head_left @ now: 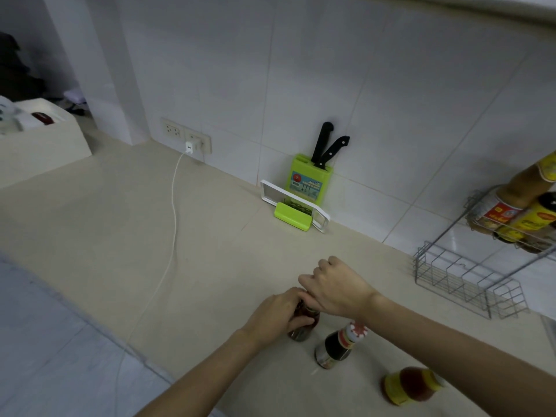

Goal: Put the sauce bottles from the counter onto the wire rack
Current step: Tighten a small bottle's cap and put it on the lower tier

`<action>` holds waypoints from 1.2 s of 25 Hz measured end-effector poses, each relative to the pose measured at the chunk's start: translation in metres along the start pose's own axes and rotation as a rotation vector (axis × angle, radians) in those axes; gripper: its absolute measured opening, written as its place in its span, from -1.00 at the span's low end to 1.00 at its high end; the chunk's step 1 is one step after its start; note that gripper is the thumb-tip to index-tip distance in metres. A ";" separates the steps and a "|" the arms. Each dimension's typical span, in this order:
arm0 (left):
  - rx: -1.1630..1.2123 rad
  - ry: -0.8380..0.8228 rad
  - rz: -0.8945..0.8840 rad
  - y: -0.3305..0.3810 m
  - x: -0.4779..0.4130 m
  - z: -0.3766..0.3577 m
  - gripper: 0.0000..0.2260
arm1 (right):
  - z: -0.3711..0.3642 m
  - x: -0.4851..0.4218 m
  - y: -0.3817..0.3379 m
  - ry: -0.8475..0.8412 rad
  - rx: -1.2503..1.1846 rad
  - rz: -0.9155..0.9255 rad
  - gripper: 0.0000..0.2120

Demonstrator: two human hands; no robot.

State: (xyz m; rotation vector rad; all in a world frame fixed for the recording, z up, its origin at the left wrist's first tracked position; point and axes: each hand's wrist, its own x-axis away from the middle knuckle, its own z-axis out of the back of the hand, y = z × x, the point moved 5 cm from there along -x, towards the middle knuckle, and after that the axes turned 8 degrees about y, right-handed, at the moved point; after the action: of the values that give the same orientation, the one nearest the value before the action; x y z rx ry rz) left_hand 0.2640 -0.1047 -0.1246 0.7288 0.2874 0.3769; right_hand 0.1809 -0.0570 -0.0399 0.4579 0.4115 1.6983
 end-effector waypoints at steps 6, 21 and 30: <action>0.011 0.044 0.018 -0.001 -0.006 -0.004 -0.65 | 0.009 -0.002 -0.002 -0.001 -0.133 -0.244 -0.55; 0.370 0.085 0.220 -0.028 -0.024 0.004 -0.56 | -0.011 -0.015 0.032 -0.204 -0.989 -0.715 -0.56; 0.502 -0.173 0.037 0.054 -0.145 0.005 -0.82 | -0.051 0.087 0.124 0.439 -1.493 -1.252 -0.70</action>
State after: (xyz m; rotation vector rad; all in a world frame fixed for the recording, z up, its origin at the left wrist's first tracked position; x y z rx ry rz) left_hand 0.1239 -0.1329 -0.0664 1.2541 0.2058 0.2755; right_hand 0.0370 0.0064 -0.0142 -1.0917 -0.3152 0.4751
